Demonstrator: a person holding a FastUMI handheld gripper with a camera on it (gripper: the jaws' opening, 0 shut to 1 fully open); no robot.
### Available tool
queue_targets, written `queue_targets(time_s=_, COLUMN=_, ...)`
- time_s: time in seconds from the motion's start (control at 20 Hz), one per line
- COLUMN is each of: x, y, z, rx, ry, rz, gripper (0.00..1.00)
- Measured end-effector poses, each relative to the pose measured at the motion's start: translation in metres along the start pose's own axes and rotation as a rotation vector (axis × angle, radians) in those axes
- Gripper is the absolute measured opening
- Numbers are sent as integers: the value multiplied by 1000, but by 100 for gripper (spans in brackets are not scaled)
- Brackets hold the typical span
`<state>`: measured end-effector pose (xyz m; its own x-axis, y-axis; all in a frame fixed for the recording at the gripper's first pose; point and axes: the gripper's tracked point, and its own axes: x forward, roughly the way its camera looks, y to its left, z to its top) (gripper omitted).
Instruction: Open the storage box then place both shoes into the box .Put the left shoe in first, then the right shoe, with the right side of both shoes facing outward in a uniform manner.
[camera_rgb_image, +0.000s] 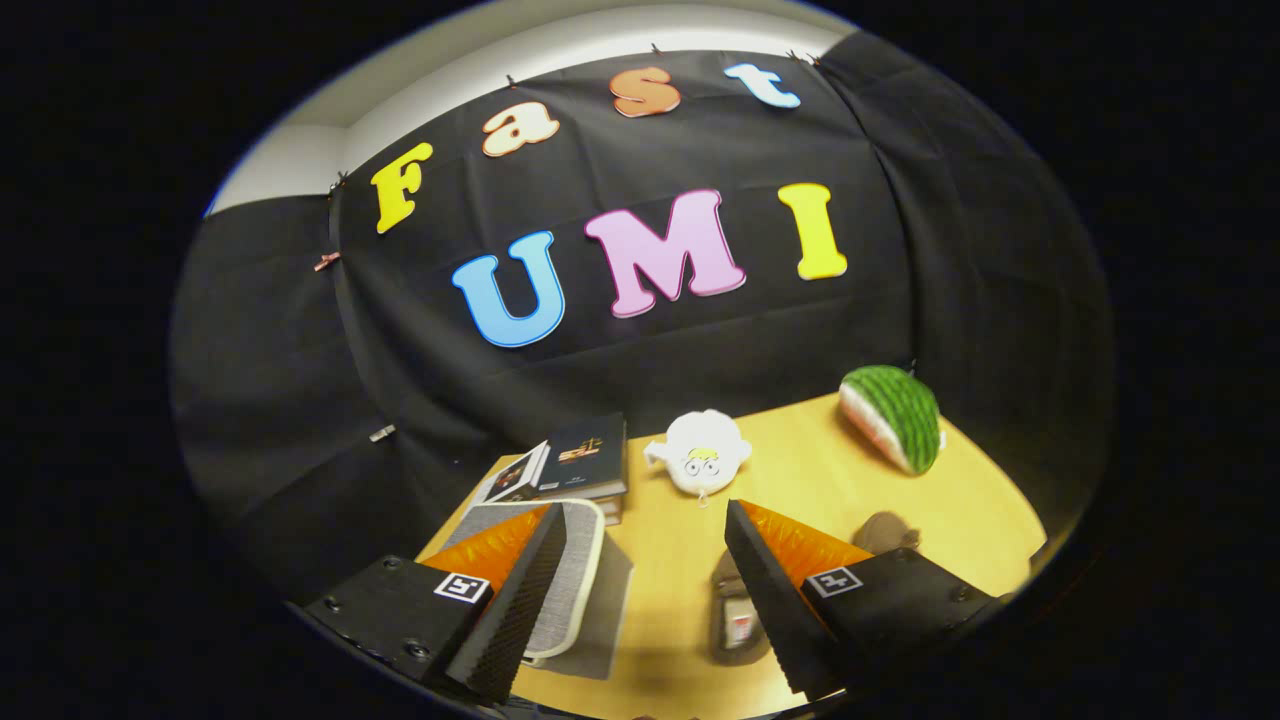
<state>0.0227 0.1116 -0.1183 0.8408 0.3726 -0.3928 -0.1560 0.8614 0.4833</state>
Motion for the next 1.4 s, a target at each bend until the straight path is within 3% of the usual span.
queue_targets(time_s=0.2, x=20, y=21, z=-49, rx=192, ry=185, rz=98, gripper=98)
queue_targets(time_s=0.55, x=31, y=46, z=-129, rx=370, ry=447, rz=192, gripper=98)
queue_targets(time_s=1.0, x=49, y=60, z=-163, rx=468, ry=564, rz=231, gripper=96)
queue_targets(time_s=1.05, x=52, y=60, z=-165, rx=485, ry=576, rz=225, gripper=91)
queue_targets(time_s=1.1, x=54, y=61, z=-168, rx=504, ry=590, rz=223, gripper=75)
queue_targets(time_s=1.3, x=49, y=62, z=-174, rx=551, ry=642, rz=220, gripper=47)
queue_targets(time_s=1.35, x=49, y=60, z=-172, rx=561, ry=638, rz=214, gripper=48)
queue_targets(time_s=1.4, x=51, y=59, z=-171, rx=571, ry=631, rz=204, gripper=36)
